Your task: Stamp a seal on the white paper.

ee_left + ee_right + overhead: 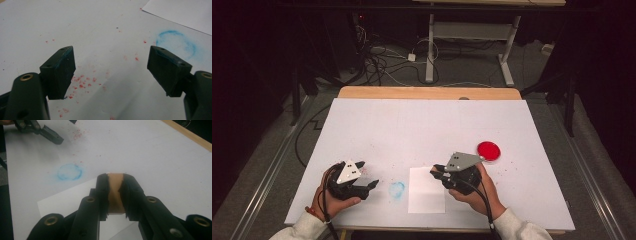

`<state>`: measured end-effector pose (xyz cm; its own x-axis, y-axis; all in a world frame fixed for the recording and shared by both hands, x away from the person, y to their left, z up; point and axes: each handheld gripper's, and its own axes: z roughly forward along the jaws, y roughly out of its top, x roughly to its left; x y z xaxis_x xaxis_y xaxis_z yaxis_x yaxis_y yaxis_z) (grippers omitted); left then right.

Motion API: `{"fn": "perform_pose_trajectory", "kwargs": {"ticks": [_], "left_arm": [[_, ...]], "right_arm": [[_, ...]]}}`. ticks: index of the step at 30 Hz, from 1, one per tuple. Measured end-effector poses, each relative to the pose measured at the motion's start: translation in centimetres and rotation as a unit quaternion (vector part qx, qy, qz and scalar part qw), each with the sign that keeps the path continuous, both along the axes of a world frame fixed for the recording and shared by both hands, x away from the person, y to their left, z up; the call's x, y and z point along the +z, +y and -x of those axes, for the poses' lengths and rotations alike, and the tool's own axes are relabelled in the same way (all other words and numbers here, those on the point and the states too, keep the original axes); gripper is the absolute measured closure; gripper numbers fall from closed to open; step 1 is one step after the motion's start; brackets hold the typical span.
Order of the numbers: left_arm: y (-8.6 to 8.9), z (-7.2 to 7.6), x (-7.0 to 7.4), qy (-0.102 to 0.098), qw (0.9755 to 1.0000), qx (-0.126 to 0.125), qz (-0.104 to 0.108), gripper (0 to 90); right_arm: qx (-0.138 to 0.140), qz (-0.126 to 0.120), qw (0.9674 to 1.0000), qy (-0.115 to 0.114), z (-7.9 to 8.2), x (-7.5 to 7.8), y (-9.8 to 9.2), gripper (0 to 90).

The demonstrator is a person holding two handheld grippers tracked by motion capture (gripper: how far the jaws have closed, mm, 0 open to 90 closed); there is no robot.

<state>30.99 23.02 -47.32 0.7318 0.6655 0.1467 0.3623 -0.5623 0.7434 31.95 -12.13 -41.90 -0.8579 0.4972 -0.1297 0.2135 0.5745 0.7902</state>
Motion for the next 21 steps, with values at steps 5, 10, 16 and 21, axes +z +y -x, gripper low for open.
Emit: {"fn": "perform_pose_trajectory", "kwargs": {"ticks": [5,10,16,21], "left_arm": [[-0.1,0.0,0.0,0.001,1.0,-0.002,-0.002,21.6],[-0.1,0.0,-0.1,0.002,1.0,-0.002,-0.001,21.6],[0.0,0.0,-0.1,0.003,1.0,-0.003,-0.003,21.6],[-0.1,0.0,-0.1,0.003,1.0,-0.003,-0.004,21.6]], "right_arm": [[0.015,0.013,0.9998,0.009,0.3,-1.1,1.1,76.2],[0.025,0.029,0.999,0.023,0.3,-2.5,1.9,76.2],[0.031,0.043,0.9981,0.031,0.3,-3.4,2.5,76.2],[0.028,0.052,0.9976,0.036,0.1,-4.2,2.7,76.2]]}}
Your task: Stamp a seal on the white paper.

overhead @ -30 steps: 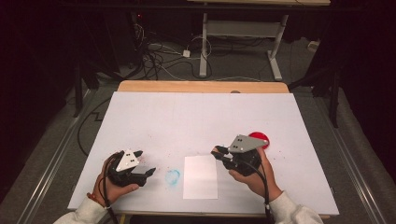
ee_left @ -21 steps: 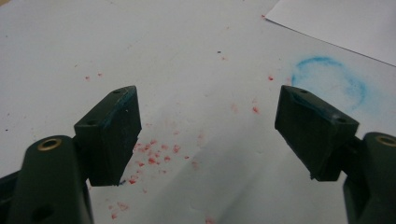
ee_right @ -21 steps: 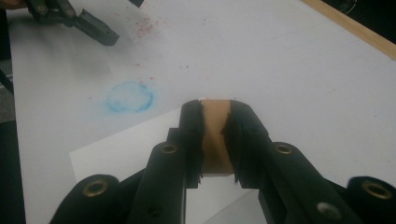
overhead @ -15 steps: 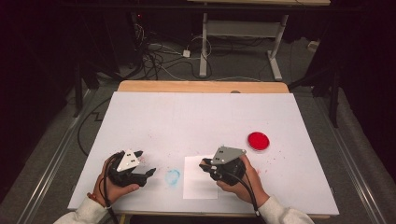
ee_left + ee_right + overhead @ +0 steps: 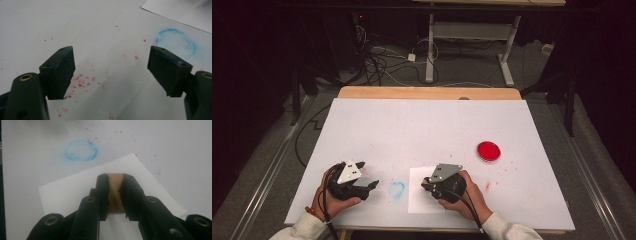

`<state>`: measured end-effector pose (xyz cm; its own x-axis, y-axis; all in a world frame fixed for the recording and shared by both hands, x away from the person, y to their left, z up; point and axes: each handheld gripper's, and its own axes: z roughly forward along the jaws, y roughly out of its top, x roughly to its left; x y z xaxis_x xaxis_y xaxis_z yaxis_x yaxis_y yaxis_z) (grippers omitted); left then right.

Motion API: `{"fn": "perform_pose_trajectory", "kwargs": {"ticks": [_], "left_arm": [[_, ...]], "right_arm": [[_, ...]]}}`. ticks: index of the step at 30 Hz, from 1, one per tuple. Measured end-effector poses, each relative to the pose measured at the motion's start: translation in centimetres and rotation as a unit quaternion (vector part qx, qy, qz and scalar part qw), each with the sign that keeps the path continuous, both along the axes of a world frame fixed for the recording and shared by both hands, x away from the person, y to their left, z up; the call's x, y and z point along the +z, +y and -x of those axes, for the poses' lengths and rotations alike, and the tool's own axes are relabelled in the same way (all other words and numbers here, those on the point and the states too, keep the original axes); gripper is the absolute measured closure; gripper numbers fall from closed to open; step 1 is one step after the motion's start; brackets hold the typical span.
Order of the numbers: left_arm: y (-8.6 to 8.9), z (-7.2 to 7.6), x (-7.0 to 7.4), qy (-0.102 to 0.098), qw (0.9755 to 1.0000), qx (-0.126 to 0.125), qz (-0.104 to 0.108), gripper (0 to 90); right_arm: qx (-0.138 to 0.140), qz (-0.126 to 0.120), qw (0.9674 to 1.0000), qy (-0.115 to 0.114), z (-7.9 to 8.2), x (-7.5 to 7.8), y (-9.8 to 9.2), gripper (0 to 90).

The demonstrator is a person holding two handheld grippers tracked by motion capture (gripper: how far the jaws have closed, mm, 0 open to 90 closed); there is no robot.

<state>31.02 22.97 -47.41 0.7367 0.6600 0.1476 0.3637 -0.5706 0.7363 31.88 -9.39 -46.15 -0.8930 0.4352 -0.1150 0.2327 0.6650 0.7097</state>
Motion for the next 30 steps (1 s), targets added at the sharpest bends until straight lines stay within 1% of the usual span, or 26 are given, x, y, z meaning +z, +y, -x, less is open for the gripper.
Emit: {"fn": "perform_pose_trajectory", "kwargs": {"ticks": [1,3,4,7,9,11,16,18,22,24,30], "left_arm": [[0.0,0.0,0.0,0.0,1.0,0.0,0.0,21.6],[0.0,0.0,0.0,0.0,1.0,0.0,-0.001,21.6],[0.0,0.0,0.0,0.0,1.0,-0.001,-0.001,21.6],[0.0,0.0,0.0,0.001,1.0,-0.001,-0.002,21.6],[0.0,0.0,0.0,0.001,1.0,0.0,-0.002,21.6],[0.0,0.0,0.0,0.001,1.0,0.0,-0.001,21.6],[0.0,0.0,0.0,0.001,1.0,0.0,-0.002,21.6],[0.0,0.0,0.0,0.0,1.0,-0.001,-0.004,21.6],[0.0,0.0,-0.1,0.001,1.0,0.0,-0.004,21.6],[0.0,0.0,-0.1,0.001,1.0,0.0,-0.006,21.6],[-0.1,0.0,-0.1,0.001,1.0,-0.001,-0.007,21.6]], "right_arm": [[0.004,0.004,1.0,-0.003,-0.1,-0.1,0.0,76.2],[0.004,0.007,1.0,-0.003,-0.2,-0.3,0.0,76.2],[0.0,0.009,1.0,-0.002,-0.1,-0.4,0.1,76.2],[0.004,0.016,0.9999,-0.002,-0.3,-0.6,0.1,76.2],[0.002,0.019,0.9998,0.001,-0.3,-0.8,0.2,76.2],[0.007,0.027,0.9996,0.007,-0.5,-1.0,0.2,76.2],[0.006,0.023,0.9995,0.019,-0.8,-1.1,0.2,76.2],[0.009,0.024,0.9994,0.025,-1.0,-1.1,0.2,76.2],[0.011,0.031,0.9992,0.024,-1.0,-1.1,0.3,76.2],[0.008,0.03,0.9992,0.026,-1.0,-1.1,0.3,76.2],[0.01,0.032,0.9986,0.041,-1.4,-1.0,0.4,76.3]]}}
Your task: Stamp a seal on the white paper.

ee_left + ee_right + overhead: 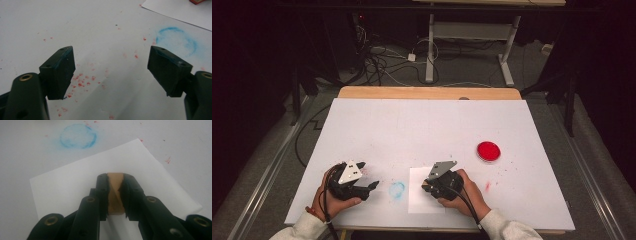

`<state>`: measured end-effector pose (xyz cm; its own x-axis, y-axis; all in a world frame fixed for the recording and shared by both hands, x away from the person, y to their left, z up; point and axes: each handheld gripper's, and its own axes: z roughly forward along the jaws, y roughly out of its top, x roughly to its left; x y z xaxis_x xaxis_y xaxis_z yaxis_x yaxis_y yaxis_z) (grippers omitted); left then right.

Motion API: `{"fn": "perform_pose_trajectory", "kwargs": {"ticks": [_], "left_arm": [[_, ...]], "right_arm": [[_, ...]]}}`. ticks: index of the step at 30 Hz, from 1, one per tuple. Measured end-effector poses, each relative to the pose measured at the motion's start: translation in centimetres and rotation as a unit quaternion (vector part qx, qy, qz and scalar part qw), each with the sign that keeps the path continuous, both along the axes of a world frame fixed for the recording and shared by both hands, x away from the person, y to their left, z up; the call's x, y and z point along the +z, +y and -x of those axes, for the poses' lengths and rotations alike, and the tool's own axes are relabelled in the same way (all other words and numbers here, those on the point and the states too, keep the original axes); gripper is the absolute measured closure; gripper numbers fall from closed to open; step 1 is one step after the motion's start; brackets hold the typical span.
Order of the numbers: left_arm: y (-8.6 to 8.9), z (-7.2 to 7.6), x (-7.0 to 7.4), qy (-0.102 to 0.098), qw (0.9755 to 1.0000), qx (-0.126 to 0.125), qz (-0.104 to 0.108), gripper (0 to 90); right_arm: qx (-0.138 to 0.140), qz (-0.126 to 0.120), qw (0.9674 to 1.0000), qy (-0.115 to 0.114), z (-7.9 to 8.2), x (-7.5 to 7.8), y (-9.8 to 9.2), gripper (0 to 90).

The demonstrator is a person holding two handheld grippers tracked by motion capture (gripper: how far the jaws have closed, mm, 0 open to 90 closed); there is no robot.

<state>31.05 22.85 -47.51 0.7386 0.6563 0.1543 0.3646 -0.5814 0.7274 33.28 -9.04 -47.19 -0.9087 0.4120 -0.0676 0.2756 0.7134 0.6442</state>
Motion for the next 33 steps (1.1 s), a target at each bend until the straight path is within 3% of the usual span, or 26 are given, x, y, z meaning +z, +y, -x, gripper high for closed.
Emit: {"fn": "perform_pose_trajectory", "kwargs": {"ticks": [9,33], "left_arm": [[-0.04,0.08,0.06,-0.003,1.0,-0.002,-0.001,21.7],[-0.19,0.1,-0.01,-0.003,1.0,-0.004,-0.002,22.2]], "right_arm": [[-0.005,-0.004,0.9999,0.011,-0.16,-0.02,-0.08,76.3],[0.001,-0.004,1.0,0.006,-0.15,-0.1,-0.12,76.2]]}}
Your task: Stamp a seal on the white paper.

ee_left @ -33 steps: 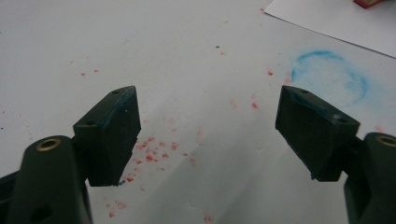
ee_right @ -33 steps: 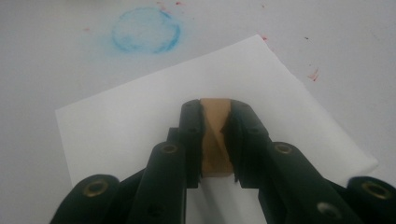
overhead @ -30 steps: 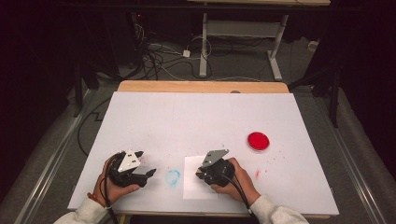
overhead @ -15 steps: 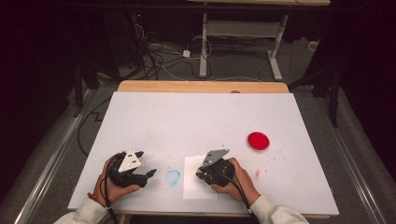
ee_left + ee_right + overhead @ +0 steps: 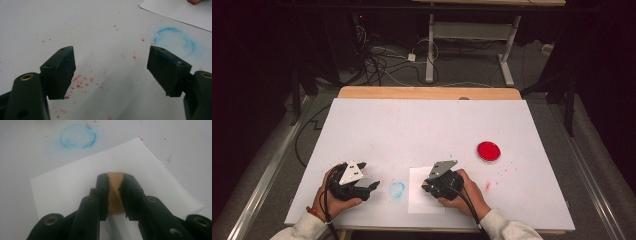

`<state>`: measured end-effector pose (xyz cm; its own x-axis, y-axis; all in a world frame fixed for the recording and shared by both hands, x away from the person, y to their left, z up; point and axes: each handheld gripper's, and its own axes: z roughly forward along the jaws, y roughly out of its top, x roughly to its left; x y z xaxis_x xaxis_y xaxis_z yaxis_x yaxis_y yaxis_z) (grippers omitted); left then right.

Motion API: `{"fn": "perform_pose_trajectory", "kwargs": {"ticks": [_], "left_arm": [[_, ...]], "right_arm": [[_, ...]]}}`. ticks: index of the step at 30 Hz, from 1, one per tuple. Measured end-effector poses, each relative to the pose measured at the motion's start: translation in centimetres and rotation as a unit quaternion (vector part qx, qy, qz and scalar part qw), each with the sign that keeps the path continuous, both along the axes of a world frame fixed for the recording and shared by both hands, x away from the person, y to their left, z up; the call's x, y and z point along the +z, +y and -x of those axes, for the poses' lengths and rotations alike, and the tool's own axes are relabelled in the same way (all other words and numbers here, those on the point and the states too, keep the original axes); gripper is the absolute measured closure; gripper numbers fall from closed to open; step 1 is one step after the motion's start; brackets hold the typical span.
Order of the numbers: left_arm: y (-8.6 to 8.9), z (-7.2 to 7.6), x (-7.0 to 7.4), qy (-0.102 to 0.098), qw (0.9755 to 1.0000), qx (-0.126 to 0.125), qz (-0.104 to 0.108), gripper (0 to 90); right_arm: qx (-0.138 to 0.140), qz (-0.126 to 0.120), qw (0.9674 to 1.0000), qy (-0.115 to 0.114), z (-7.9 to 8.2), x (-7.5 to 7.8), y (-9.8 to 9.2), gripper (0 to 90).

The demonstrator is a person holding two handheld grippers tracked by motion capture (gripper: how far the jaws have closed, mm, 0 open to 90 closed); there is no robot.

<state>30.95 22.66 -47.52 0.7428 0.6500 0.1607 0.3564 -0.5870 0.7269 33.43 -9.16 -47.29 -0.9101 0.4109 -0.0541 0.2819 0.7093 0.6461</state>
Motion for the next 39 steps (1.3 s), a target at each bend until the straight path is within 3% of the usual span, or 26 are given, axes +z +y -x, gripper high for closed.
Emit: {"fn": "perform_pose_trajectory", "kwargs": {"ticks": [28,34,39], "left_arm": [[-0.2,0.0,0.0,0.001,1.0,-0.003,-0.005,22.2],[-0.3,-0.1,-0.1,0.001,1.0,-0.003,-0.001,22.2],[0.0,0.0,0.0,0.0,1.0,-0.001,0.004,22.2]], "right_arm": [[-0.006,0.01,0.9999,-0.01,0.3,0.0,0.2,76.2],[-0.004,0.007,1.0,-0.002,0.1,0.2,0.1,76.1],[-0.013,-0.034,0.9993,-0.01,0.0,1.7,-1.0,76.0]]}}
